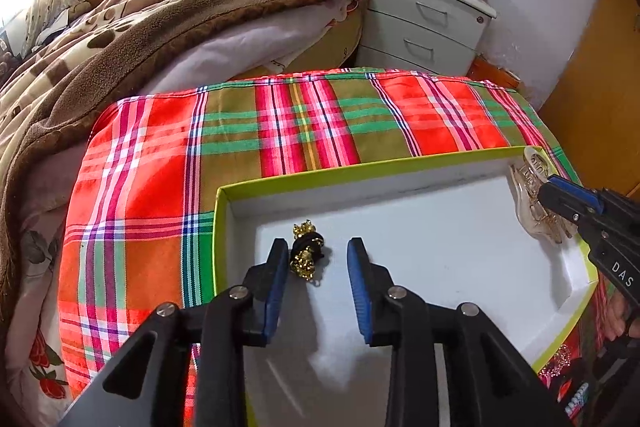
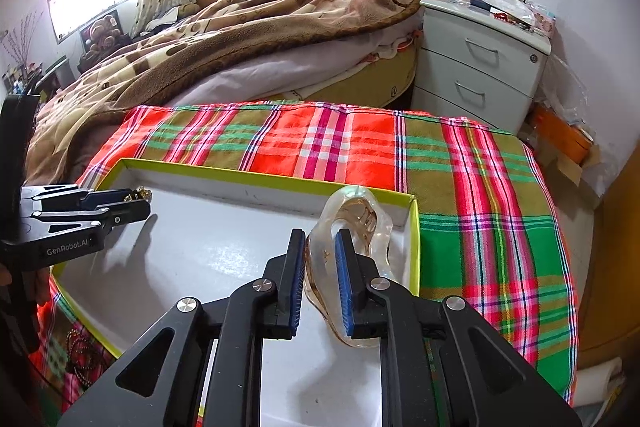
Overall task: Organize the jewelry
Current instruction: 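Carry the claw clip and pendant into the box lid and open both tools, then grasp the grey hair ties with the right tool while the left tool returns to the jewelry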
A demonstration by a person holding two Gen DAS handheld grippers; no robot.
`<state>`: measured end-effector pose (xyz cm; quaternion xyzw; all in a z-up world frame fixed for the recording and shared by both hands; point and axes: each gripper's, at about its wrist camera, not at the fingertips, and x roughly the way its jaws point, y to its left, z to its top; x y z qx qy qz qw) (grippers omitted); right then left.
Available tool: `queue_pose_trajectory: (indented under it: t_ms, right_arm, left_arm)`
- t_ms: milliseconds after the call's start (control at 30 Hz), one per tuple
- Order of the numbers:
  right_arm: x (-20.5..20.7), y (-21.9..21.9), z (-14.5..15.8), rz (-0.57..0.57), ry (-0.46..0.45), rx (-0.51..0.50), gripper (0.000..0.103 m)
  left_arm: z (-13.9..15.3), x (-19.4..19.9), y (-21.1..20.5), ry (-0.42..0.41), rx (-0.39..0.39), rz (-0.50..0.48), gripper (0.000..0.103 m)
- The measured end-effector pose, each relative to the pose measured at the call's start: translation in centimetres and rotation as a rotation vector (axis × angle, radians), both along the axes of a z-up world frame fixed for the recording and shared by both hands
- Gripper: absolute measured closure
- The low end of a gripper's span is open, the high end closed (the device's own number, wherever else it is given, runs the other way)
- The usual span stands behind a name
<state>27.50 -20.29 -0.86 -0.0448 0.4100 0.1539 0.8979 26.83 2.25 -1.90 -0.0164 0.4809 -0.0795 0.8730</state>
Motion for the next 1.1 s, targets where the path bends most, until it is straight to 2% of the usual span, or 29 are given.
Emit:
queue_pose_trajectory:
  t_ms: [133,200,300,500,667,833,1000,1100]
  right_arm:
    - [-0.1,-0.2,0.2,-0.007,-0.005,0.002,0.083]
    - [-0.3,-0.3,0.4,-0.006,-0.006,0.016,0.075]
    - [-0.9,-0.4,0.8,-0.005,-0.02,0.032,0.067]
    - [-3.0,-0.3,2.2,-0.002,-0.056,0.065,0.067]
    - [-6.6,-0.2,3.0,0.031,-0.074,0.119,0.067]
    - [-10.5,0.9,2.8,0.086,-0.057,0.154,0.067]
    - [-14.6,3.3,2.0,0.188,-0.041,0.167,0.067]
    - [-15.9,4.2,1.3,0.218,-0.02,0.188,0.067]
  left_arm:
    - [0.3,-0.2,0.0,-0.009,-0.001,0.002,0.065]
    - [0.5,-0.4,0.1,-0.014,0.0,0.003,0.059]
    - [0.9,-1.0,0.4,-0.022,-0.014,0.01,0.058]
    - [2.4,-3.1,0.7,-0.054,-0.034,-0.011,0.056]
    - [3.4,-6.2,1.3,-0.082,-0.063,-0.017,0.055]
    - [3.7,-9.6,2.3,-0.098,-0.084,0.007,0.055]
    - [3.7,-12.2,3.2,-0.097,-0.098,0.041,0.055]
    - [3.3,-13.5,3.6,-0.091,-0.111,0.048,0.055]
